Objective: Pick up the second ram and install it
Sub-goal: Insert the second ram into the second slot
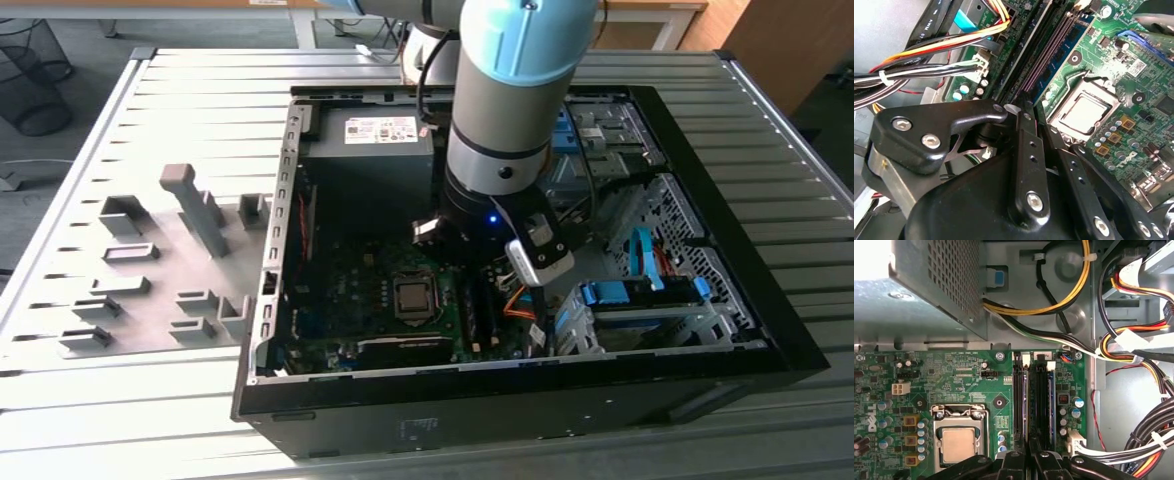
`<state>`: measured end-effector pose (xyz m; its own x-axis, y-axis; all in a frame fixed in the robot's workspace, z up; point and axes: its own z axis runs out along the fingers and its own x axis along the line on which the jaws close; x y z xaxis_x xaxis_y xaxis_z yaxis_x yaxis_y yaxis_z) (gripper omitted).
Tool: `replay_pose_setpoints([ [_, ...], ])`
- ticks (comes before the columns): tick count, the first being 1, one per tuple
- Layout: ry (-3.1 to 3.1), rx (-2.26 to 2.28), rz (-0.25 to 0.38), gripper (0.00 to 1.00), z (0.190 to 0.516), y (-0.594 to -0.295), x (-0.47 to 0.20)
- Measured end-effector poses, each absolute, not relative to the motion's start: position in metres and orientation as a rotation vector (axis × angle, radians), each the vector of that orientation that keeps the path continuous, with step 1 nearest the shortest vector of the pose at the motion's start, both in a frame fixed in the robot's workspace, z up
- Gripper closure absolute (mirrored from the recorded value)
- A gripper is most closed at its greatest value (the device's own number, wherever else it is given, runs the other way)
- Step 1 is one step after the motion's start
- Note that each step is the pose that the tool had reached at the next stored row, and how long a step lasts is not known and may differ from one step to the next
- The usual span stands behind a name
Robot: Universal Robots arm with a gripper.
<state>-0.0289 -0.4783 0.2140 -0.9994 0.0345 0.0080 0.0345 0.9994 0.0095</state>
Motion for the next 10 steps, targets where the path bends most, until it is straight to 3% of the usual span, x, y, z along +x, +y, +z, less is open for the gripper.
replay_pose_setpoints([
  [10,-3.126,-0.047,-0.011,0.86,0.2151,-0.4785,-0.0280],
])
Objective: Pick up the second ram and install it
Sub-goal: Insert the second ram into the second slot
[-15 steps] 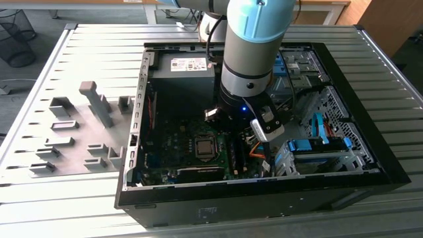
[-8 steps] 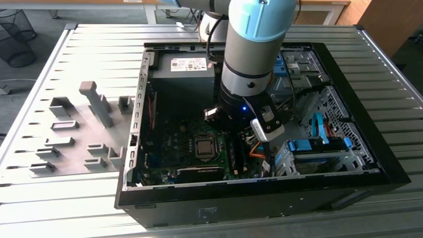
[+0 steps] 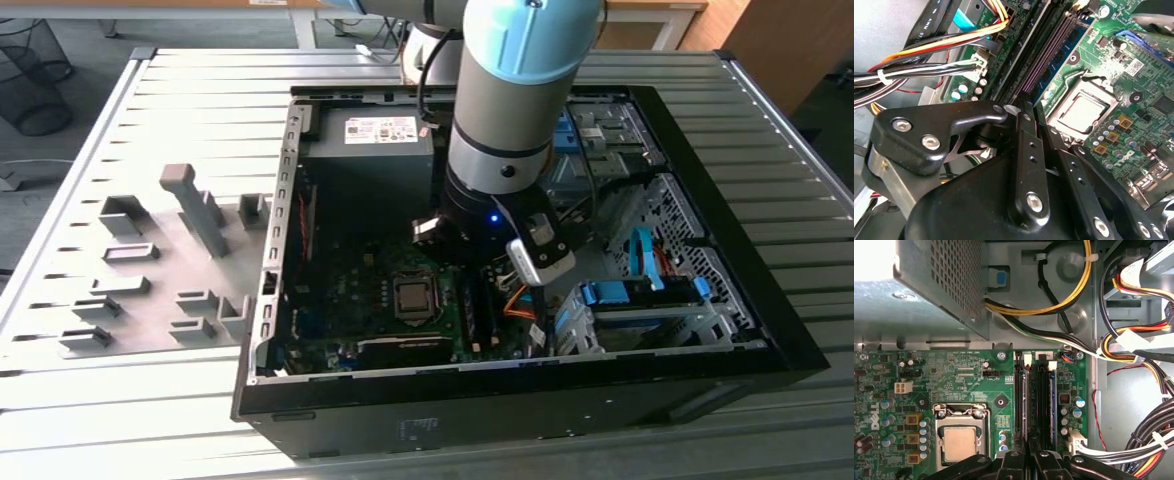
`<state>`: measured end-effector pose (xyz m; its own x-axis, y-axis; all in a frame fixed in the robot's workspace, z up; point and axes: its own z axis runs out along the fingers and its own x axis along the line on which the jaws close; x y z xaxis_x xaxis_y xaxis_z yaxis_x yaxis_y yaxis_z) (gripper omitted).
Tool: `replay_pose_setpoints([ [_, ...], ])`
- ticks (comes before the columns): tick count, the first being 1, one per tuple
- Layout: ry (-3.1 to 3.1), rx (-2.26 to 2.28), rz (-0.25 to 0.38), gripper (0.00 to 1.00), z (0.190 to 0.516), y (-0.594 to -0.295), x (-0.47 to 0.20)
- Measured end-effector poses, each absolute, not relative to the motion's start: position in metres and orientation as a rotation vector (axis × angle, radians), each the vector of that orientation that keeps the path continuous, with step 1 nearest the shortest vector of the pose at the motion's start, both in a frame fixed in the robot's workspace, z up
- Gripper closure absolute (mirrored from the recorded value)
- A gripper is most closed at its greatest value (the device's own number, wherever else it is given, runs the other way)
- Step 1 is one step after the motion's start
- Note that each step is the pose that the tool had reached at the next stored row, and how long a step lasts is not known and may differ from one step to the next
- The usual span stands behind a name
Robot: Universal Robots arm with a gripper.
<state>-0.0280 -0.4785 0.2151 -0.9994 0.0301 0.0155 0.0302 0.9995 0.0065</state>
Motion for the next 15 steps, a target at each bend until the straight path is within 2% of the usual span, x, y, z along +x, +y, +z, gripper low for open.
replay_pose_setpoints([
  [15,-3.126,-0.019,-0.010,0.86,0.2138,-0.4783,-0.0263],
])
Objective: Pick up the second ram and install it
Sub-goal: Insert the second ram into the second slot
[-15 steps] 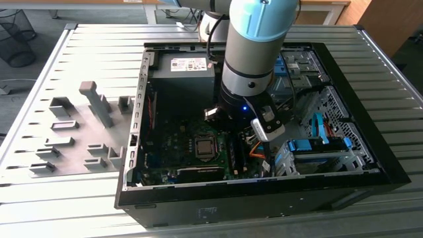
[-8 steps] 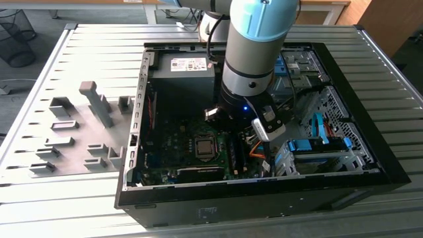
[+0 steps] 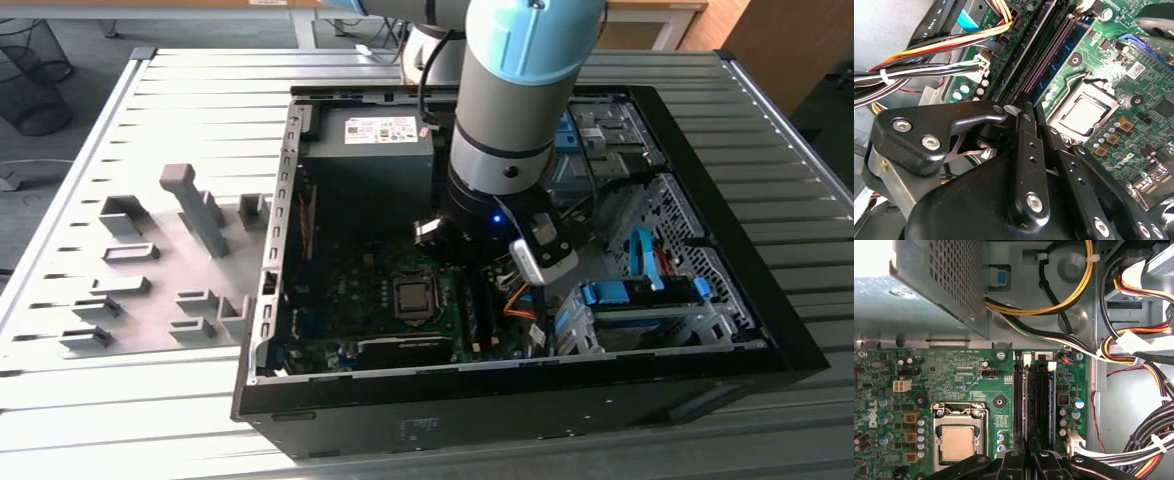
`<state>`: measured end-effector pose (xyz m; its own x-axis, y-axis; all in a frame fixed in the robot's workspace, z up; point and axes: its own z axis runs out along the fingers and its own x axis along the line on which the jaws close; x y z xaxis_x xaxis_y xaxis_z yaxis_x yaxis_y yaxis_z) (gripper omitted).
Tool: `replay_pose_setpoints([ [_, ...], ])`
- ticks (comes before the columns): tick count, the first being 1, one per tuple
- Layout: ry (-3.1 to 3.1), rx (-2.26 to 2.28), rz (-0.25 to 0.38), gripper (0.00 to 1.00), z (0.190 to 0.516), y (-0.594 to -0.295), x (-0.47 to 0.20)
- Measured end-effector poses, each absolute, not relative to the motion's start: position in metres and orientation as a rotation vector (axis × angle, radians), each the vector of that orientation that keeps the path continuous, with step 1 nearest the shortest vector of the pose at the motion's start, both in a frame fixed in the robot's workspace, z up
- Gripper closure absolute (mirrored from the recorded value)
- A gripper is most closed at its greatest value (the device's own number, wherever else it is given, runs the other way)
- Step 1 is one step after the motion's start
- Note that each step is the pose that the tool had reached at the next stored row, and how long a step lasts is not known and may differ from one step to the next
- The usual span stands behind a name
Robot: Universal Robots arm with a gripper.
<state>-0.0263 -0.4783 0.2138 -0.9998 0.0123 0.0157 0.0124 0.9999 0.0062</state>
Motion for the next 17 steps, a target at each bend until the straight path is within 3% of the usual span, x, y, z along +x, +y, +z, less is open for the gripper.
replay_pose_setpoints([
  [17,-3.126,-0.008,-0.009,0.86,0.2155,-0.4773,-0.0259],
])
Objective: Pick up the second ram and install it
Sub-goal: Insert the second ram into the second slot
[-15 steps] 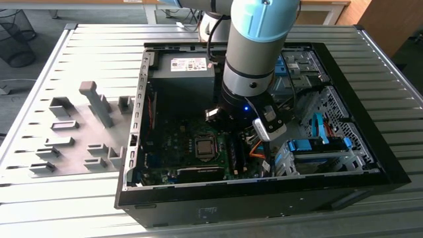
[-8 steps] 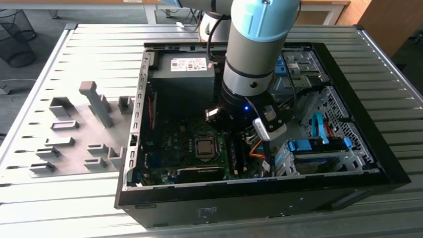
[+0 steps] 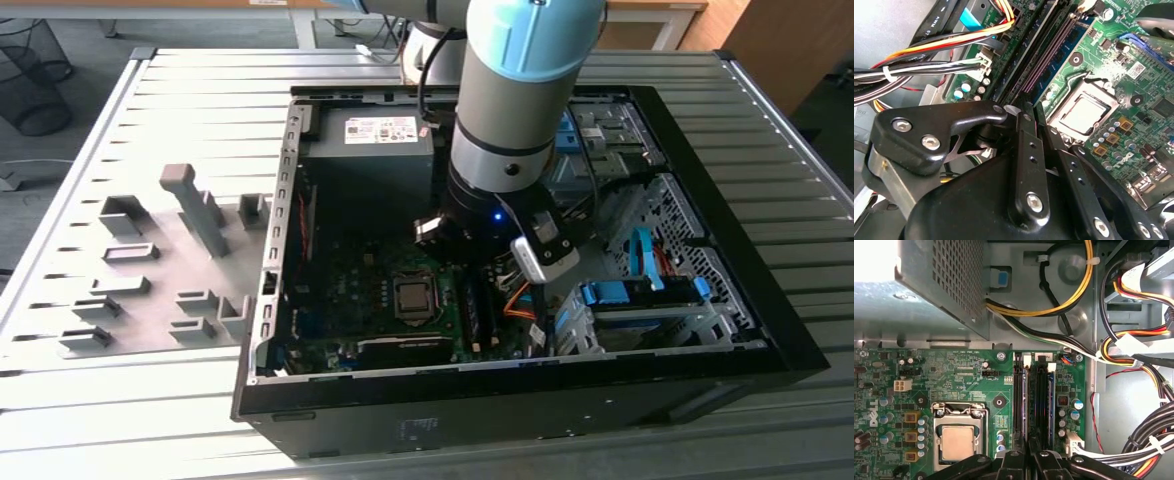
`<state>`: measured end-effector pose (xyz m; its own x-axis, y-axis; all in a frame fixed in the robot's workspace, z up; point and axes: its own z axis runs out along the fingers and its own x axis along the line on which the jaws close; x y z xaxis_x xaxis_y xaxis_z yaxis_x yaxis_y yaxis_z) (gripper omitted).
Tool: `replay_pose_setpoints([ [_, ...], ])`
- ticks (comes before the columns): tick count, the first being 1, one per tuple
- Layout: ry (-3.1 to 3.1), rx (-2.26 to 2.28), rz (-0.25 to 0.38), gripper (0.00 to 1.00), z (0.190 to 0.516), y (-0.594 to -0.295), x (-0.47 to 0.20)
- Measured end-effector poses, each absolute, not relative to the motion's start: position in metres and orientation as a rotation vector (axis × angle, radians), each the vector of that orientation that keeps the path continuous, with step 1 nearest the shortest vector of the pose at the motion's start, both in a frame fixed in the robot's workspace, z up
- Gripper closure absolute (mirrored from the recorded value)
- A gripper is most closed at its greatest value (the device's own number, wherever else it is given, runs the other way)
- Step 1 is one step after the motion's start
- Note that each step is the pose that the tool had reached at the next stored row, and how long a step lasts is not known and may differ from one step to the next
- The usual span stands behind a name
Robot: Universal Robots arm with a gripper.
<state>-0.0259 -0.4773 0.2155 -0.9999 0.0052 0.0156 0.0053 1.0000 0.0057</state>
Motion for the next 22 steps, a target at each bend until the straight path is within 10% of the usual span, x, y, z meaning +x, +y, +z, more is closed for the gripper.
replay_pose_setpoints([
  [22,-3.126,-0.008,-0.009,0.86,0.2100,-0.4773,-0.0258],
])
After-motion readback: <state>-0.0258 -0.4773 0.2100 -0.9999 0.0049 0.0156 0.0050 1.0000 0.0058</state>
